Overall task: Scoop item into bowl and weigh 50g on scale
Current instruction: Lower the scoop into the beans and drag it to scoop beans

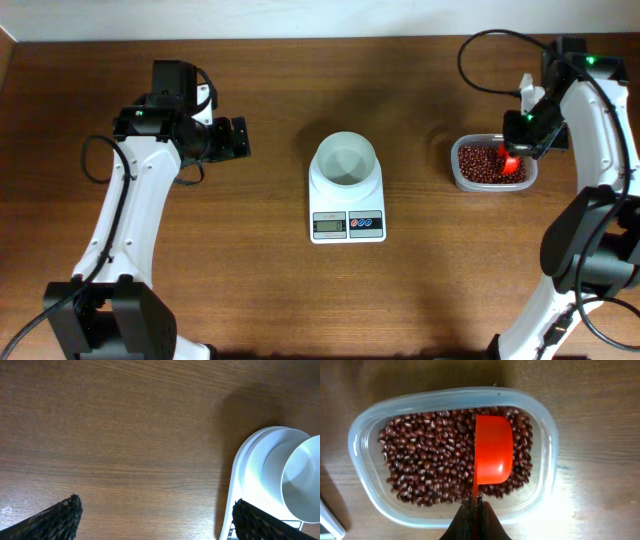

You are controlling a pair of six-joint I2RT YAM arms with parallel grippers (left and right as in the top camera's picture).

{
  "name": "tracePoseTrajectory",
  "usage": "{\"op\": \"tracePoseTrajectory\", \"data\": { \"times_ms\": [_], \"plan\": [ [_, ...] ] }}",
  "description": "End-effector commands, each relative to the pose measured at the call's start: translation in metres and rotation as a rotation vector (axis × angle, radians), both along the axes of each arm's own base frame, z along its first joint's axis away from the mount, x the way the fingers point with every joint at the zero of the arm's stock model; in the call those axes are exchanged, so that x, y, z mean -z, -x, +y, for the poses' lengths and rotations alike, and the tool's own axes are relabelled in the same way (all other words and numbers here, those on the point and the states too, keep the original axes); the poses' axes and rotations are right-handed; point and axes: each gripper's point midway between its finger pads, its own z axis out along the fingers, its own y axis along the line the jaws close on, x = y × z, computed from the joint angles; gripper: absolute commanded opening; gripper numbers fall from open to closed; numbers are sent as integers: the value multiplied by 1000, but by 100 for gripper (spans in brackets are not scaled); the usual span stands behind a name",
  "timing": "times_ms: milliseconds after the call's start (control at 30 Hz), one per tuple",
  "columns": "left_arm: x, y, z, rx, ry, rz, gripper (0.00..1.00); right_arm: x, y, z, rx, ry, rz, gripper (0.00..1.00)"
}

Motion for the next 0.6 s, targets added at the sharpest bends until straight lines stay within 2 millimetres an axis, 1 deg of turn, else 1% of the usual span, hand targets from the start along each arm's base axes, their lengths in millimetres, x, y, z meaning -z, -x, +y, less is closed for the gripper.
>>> {"op": "tracePoseTrajectory", "data": {
  "times_ms": [0, 167, 267, 367, 400, 467, 533, 567],
  "plan": [
    [4, 1, 1, -4, -3, 12, 99, 17, 3, 8, -1, -61, 9, 4],
    [4, 1, 1, -4, -3, 12, 99, 24, -6, 24, -4, -167, -36, 4],
    [4, 1, 1, -4, -3, 12, 99, 19, -8, 31, 17, -275, -63, 4],
    [4, 1, 1, -4, -3, 12, 99, 14, -7, 24, 63, -366, -83, 4],
    [4, 1, 1, -4, -3, 12, 99, 12, -6, 23, 54, -400, -96, 4],
    [4, 1, 1, -4, -3, 12, 99, 6, -5, 22, 51, -511, -134, 4],
    [4, 1, 1, -4, -3, 12, 99, 7, 0, 18, 64, -566, -147, 4],
    [4, 1, 1, -4, -3, 12, 99, 11, 3, 13, 82, -576, -144, 4]
  ]
}}
